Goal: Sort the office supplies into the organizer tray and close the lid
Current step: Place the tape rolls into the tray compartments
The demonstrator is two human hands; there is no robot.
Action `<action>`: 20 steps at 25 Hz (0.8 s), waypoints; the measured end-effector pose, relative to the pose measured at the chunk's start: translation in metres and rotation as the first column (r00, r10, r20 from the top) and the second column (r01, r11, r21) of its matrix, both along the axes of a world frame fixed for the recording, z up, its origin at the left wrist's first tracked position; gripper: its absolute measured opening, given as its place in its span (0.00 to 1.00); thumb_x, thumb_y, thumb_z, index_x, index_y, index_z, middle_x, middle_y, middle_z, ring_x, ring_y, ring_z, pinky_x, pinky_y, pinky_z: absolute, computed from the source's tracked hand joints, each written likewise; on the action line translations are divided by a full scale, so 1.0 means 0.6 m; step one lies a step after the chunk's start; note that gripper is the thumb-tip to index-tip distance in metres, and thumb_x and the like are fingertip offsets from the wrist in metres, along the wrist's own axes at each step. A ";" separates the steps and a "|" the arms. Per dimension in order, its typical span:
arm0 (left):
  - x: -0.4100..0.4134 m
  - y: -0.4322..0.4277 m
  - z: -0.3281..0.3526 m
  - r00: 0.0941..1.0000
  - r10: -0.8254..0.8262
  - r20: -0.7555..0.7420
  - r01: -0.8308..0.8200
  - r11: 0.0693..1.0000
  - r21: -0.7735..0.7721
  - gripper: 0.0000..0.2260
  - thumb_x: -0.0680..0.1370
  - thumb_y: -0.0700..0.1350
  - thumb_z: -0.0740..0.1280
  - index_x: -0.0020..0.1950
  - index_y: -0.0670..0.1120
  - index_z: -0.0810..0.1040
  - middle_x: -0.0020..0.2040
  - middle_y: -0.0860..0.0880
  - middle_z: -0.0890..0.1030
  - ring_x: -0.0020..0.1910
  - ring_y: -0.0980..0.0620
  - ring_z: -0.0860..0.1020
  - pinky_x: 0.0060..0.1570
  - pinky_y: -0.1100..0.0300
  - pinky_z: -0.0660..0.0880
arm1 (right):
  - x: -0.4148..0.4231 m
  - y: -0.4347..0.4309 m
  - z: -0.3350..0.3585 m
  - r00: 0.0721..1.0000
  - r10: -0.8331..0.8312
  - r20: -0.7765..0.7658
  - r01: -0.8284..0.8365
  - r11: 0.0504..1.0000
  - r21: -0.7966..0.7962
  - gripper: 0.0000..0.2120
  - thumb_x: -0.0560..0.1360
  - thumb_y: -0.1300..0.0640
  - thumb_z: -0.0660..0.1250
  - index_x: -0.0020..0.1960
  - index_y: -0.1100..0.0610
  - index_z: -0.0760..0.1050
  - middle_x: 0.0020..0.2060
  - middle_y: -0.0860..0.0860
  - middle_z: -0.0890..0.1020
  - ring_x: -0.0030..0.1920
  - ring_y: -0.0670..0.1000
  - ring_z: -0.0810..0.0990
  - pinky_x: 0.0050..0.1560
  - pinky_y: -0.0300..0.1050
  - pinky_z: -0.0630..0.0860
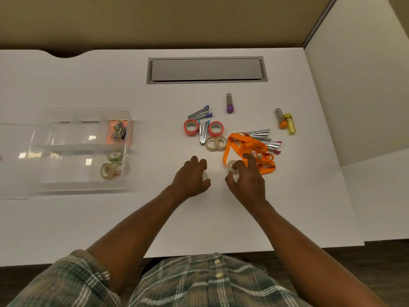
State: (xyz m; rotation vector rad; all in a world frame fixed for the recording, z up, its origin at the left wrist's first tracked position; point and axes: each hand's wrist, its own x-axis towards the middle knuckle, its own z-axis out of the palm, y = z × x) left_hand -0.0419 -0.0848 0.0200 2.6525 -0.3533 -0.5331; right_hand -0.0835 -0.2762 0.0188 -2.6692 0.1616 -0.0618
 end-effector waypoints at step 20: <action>-0.031 0.401 0.028 0.806 0.467 0.364 -0.481 0.875 -0.057 0.20 0.72 0.47 0.73 0.61 0.42 0.76 0.55 0.43 0.80 0.51 0.43 0.79 0.48 0.52 0.74 | 0.118 0.472 0.041 0.849 0.528 -0.027 -0.513 0.836 0.193 0.12 0.76 0.52 0.70 0.58 0.55 0.79 0.68 0.51 0.77 0.62 0.57 0.77 0.59 0.51 0.76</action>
